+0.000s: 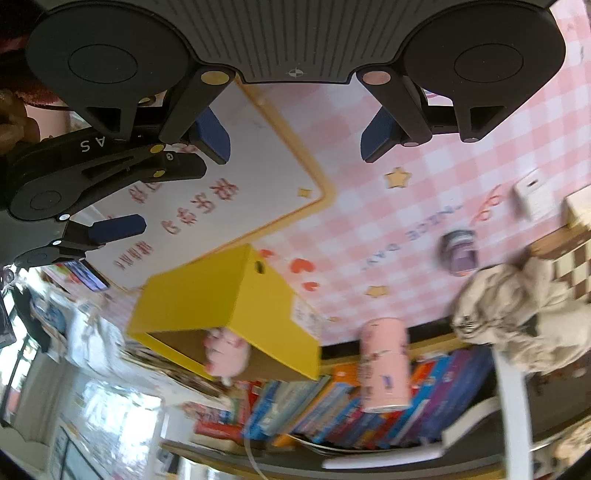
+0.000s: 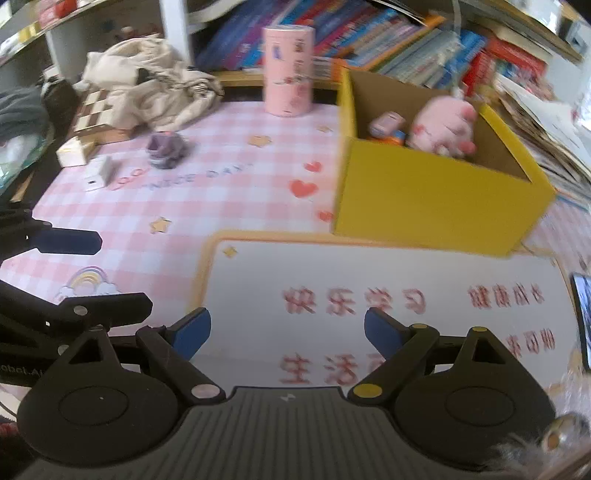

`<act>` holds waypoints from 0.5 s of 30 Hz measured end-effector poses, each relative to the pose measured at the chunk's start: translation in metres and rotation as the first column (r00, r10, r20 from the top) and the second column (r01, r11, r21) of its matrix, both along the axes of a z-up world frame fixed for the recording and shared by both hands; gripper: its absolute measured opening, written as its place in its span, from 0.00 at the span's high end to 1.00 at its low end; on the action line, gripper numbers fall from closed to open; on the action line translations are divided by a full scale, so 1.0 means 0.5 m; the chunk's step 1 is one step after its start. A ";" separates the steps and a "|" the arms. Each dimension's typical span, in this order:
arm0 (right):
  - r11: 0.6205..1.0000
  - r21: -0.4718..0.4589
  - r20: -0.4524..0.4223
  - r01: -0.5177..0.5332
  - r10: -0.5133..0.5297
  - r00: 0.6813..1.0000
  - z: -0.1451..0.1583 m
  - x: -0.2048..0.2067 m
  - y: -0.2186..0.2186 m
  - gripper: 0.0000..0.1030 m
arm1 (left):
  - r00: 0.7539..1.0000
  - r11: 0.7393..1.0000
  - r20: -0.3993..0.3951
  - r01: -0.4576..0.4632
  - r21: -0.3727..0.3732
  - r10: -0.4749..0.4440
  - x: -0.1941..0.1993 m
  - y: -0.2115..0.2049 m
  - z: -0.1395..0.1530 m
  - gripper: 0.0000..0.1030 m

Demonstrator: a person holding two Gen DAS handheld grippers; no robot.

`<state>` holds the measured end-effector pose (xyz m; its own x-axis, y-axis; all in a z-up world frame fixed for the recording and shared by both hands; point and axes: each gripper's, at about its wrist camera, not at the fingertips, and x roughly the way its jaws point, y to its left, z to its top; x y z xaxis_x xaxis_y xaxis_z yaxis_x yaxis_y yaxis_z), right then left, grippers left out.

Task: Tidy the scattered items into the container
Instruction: 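Withdraw both tools from the yellow box back over the desk mat, then move the left gripper to the white charger while the right gripper approaches the purple toy car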

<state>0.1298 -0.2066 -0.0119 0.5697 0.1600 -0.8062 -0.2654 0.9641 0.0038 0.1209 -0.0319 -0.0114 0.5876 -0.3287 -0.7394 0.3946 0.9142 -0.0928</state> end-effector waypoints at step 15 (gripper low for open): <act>0.977 -0.013 0.090 -0.212 0.213 0.973 0.024 0.046 0.158 0.12 | 0.965 0.967 0.060 -0.254 -0.035 0.256 -0.017 0.155 0.025 0.22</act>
<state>0.1530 -0.1277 0.0000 0.5931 0.2824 -0.7540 -0.4632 0.8857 -0.0326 0.1125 0.0455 0.0011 0.6998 -0.1808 -0.6910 0.1546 0.9828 -0.1006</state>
